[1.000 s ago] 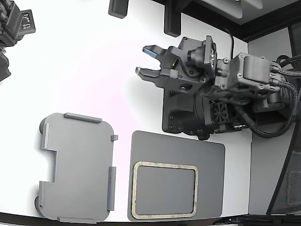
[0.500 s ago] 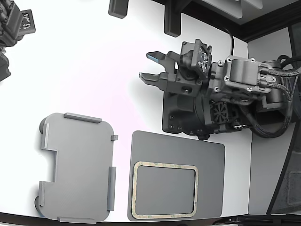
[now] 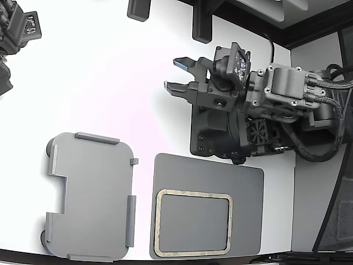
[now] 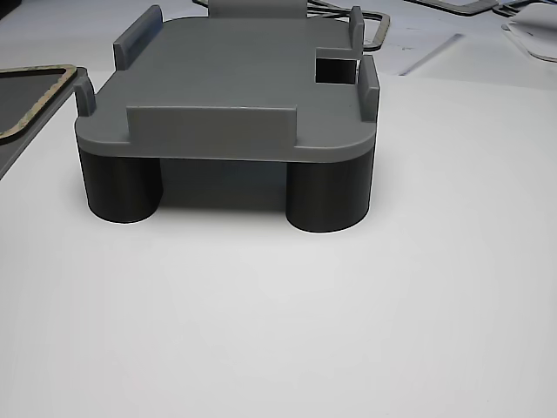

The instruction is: Move top rectangular frame to the holder.

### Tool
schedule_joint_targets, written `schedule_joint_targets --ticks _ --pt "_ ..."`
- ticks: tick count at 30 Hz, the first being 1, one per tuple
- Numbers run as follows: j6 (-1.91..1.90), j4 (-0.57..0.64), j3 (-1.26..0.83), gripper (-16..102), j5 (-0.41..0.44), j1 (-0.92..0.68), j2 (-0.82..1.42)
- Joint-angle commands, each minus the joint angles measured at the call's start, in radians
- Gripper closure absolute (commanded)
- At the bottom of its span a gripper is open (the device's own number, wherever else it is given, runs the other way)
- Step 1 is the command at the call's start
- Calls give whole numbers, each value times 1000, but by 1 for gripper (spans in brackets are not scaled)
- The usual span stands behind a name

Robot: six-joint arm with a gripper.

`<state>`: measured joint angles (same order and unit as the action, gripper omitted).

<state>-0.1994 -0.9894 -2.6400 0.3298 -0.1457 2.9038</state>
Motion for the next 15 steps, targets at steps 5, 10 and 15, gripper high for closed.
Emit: schedule_joint_targets --ticks 5,10,15 --pt "52 17 121 -14 -17 -2 -44" --pt "43 -18 281 -14 -37 -34 -178" --pt "-91 -118 445 -14 61 -218 -333"
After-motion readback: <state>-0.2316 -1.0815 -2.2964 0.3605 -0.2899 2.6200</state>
